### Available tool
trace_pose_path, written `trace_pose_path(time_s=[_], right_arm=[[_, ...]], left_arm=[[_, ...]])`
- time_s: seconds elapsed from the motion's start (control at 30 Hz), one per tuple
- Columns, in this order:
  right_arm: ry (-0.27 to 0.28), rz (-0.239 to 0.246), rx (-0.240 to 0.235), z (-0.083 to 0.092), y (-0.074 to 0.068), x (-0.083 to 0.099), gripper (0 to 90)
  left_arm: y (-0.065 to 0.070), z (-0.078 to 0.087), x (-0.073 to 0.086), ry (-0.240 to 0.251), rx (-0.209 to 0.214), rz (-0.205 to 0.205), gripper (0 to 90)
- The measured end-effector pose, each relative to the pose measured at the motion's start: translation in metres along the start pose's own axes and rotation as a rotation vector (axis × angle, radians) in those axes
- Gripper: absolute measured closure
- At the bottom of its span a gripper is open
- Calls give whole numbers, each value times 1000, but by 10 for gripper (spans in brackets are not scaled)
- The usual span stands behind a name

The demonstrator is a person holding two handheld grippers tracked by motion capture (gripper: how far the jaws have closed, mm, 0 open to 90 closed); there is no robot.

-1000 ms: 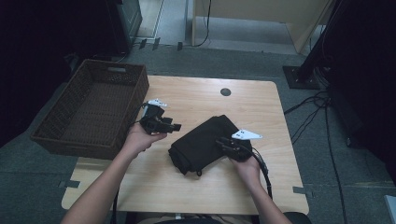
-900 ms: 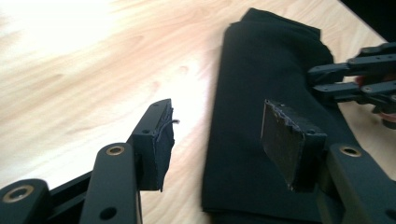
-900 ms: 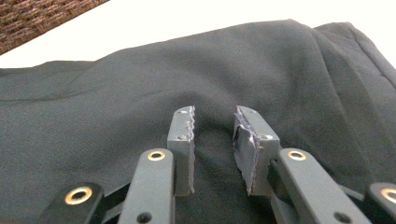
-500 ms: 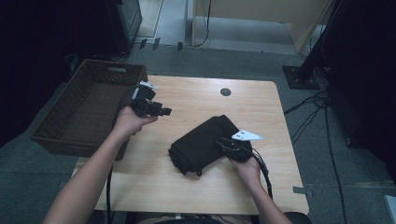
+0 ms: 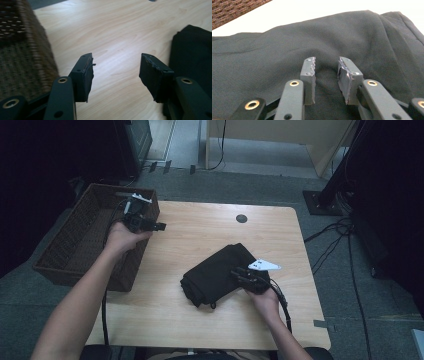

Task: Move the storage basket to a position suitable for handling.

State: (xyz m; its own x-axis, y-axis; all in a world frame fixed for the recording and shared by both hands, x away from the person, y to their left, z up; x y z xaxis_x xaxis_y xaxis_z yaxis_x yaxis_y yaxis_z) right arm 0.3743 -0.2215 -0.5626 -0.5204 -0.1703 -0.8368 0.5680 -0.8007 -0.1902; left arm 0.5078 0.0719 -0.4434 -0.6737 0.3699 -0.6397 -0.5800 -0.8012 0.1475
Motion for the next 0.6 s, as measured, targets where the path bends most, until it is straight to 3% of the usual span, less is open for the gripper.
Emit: trace_pose_path(time_s=[0.17,0.33,0.47,0.6], right_arm=[[-2,-2,-1,0,0,0,673],[0,-2,0,0,0,0,673],[0,-4,-1,0,0,1,673],[1,-3,0,0,0,0,673]], left_arm=[[-26,7,-3,13,-36,26,444],[-56,13,5,27,-77,102,444],[-66,7,16,2,-97,125,444],[-65,-5,26,-35,-88,132,483]])
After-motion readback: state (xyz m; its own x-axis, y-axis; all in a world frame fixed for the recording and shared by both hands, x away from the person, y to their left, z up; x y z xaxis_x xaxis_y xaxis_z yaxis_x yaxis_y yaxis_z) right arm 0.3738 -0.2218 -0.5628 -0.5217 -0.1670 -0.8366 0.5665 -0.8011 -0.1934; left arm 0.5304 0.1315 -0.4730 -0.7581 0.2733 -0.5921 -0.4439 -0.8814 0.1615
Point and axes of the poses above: each handheld gripper's, and its own axes: z roughly backward along the jaws, x roughly out of its underside, y roughly to its right, the point moved 10 cm from there along -z, roughly forward along the jaws, and after that the axes turned 1 degree about y, right-handed, at the moved point
